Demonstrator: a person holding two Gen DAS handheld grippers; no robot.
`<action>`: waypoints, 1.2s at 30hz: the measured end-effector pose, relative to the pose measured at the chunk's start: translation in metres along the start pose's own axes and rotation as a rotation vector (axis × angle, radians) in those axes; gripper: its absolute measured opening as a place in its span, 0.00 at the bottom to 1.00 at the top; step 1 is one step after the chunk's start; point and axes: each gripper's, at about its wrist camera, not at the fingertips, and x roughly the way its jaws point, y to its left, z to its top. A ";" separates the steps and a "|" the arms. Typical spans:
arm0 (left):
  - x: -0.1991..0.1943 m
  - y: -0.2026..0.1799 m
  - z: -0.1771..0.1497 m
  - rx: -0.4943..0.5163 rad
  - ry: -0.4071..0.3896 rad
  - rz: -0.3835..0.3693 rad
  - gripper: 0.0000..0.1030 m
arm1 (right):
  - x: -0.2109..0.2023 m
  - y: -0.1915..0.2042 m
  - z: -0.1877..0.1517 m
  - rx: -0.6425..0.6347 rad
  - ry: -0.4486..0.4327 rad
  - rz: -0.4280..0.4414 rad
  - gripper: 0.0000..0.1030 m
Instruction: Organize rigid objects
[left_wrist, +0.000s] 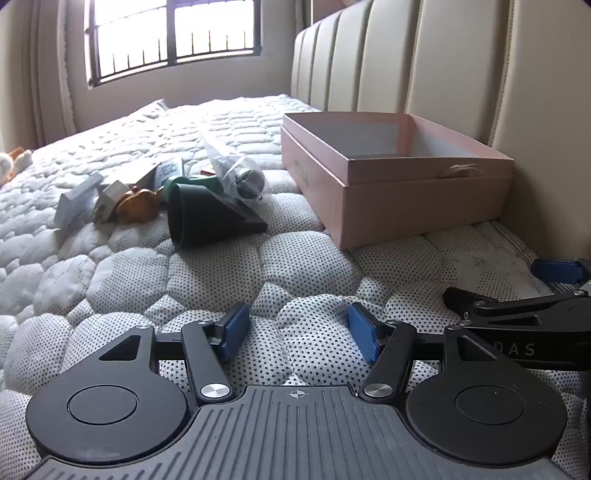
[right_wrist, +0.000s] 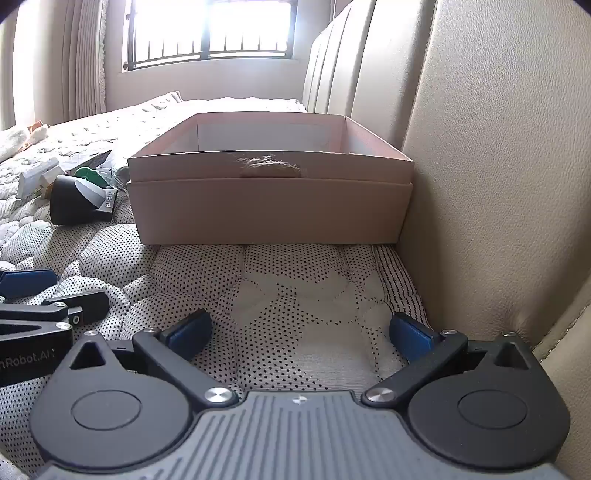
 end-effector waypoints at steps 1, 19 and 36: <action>0.000 0.001 0.000 -0.011 -0.001 -0.008 0.64 | 0.000 0.000 0.000 -0.001 0.000 -0.001 1.00; -0.002 0.002 0.000 -0.019 -0.002 -0.014 0.64 | 0.000 0.000 0.000 -0.001 0.000 -0.001 1.00; -0.002 0.003 0.000 -0.019 -0.003 -0.014 0.64 | 0.000 0.000 -0.001 -0.001 -0.002 -0.002 1.00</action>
